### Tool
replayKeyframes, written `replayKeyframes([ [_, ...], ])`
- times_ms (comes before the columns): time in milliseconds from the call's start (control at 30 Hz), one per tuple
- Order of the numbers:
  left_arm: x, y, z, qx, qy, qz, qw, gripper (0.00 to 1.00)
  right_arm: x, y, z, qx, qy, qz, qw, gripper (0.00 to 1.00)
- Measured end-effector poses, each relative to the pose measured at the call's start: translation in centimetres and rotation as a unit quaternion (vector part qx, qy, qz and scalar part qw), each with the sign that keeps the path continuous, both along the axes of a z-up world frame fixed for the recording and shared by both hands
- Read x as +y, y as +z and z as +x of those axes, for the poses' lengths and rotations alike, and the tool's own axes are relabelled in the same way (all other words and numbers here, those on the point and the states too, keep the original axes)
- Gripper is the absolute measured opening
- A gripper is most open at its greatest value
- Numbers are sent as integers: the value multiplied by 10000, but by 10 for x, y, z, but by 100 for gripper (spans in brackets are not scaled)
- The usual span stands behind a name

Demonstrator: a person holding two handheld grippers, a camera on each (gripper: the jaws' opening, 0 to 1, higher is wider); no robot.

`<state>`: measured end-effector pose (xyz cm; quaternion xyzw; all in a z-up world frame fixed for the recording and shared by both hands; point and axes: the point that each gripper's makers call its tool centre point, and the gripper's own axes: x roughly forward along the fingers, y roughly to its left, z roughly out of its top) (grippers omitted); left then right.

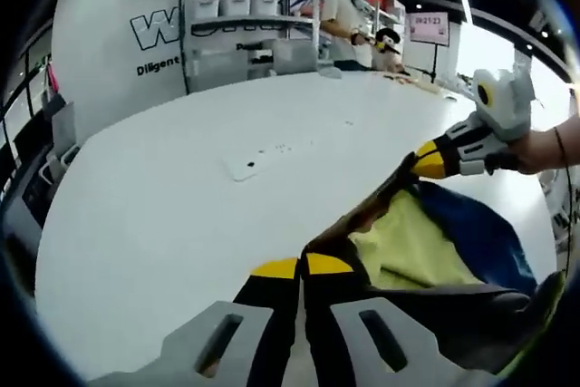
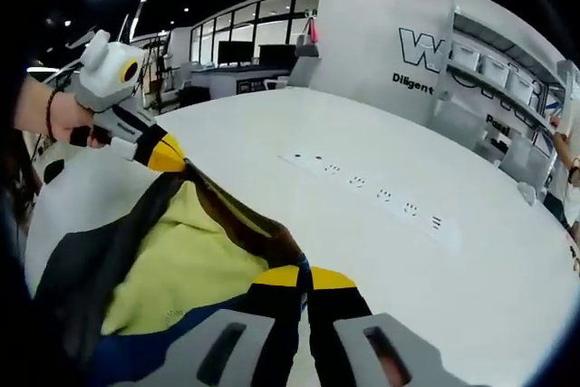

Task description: Fold the garment on the visible template until the final outline fits inside the template.

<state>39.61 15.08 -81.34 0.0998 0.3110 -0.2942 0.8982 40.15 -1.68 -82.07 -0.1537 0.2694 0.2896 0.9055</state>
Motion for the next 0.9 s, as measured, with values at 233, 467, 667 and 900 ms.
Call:
replayKeyframes([
  [233,3,-14,11,189,157,274,9993,0,1,-10,6,123,-145,-391,9991,0],
  [467,4,-21,15,213,271,519,9981,0,2,-15,4,167,-219,-717,9970,0],
  [667,9,-22,18,19,242,811,9964,0,0,-24,4,289,-281,-867,9954,0],
  [900,11,-23,23,134,641,632,9959,0,0,-23,6,263,-386,-860,9952,0],
])
